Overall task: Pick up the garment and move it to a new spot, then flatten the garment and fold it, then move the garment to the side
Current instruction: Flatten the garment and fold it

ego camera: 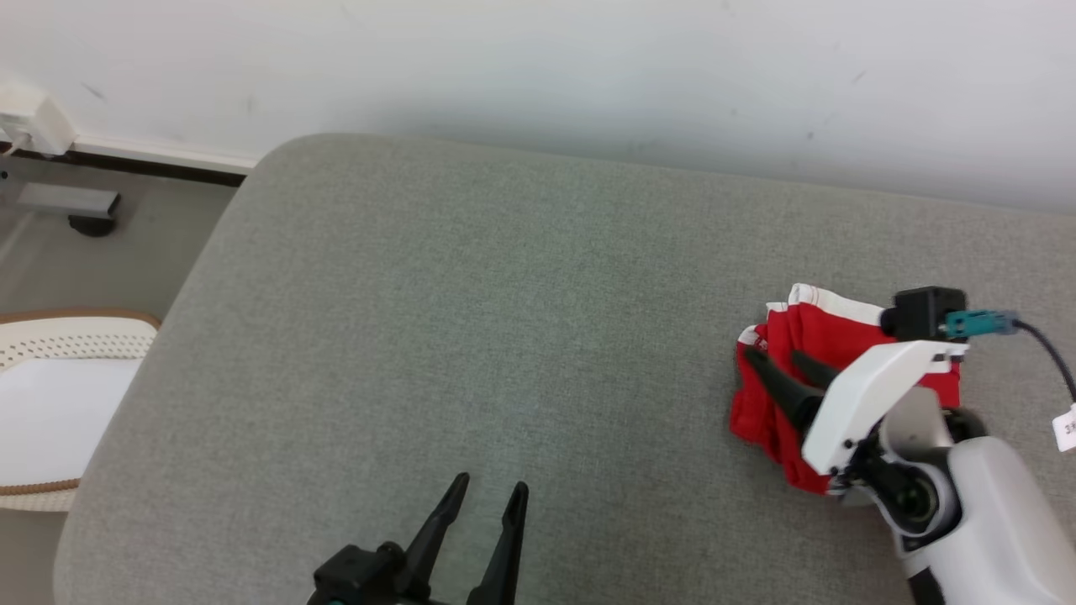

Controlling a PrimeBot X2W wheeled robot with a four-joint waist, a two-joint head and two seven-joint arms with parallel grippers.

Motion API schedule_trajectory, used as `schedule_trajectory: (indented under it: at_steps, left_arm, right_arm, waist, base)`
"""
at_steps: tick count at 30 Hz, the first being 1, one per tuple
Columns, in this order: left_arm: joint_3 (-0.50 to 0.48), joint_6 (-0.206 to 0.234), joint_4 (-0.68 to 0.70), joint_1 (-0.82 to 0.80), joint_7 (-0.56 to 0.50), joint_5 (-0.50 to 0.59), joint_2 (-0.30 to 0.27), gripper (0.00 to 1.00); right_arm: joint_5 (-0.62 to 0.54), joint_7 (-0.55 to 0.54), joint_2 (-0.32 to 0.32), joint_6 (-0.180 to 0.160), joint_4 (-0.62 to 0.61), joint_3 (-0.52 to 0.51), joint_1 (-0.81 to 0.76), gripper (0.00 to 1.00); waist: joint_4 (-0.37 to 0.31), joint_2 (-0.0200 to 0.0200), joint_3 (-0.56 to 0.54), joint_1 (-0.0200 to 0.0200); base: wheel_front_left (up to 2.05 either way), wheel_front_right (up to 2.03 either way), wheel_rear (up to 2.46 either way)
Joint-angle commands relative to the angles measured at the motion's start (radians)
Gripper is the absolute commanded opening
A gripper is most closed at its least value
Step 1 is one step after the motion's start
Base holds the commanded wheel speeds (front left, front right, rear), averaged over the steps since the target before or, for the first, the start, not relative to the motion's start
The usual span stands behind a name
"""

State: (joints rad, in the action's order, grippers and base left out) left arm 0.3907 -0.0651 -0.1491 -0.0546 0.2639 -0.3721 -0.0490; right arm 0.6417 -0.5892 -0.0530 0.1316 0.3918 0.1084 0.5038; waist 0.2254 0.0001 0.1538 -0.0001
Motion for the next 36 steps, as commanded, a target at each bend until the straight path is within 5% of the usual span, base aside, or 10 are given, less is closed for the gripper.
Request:
schedule_trajectory:
  at_steps: [1, 10, 20, 36]
  left_arm:
    - [-0.006, -0.002, -0.003, 0.012, 0.000, 0.011, -0.003, 1.00]
    - [-0.049, -0.003, -0.007, 0.047, 0.000, 0.029, -0.003, 1.00]
    - [-0.101, -0.004, 0.012, 0.104, 0.000, 0.040, -0.004, 1.00]
    - [-0.177, -0.008, 0.028, 0.177, 0.000, 0.065, -0.004, 1.00]
  right_arm:
    - [0.021, 0.009, 0.002, -0.002, -0.005, 0.013, -0.009, 1.00]
    - [0.160, 0.114, 0.000, -0.002, -0.127, 0.154, -0.079, 1.00]
    - [-0.042, 0.354, -0.126, -0.002, -0.309, 0.134, -0.227, 1.00]
    - [-0.256, 0.787, -0.278, -0.002, -0.165, -0.017, -0.470, 1.00]
  waist:
    - [-0.004, -0.0001, -0.006, 0.0001]
    - [-0.039, -0.0001, -0.063, 0.0001]
    - [-0.110, -0.0001, -0.120, 0.0001]
    - [-0.181, -0.0001, -0.196, 0.0001]
  base:
    - [0.00, 0.00, 0.00]
    - [0.00, 0.00, 0.00]
    - [0.00, 0.00, 0.00]
    - [0.00, 0.00, 0.00]
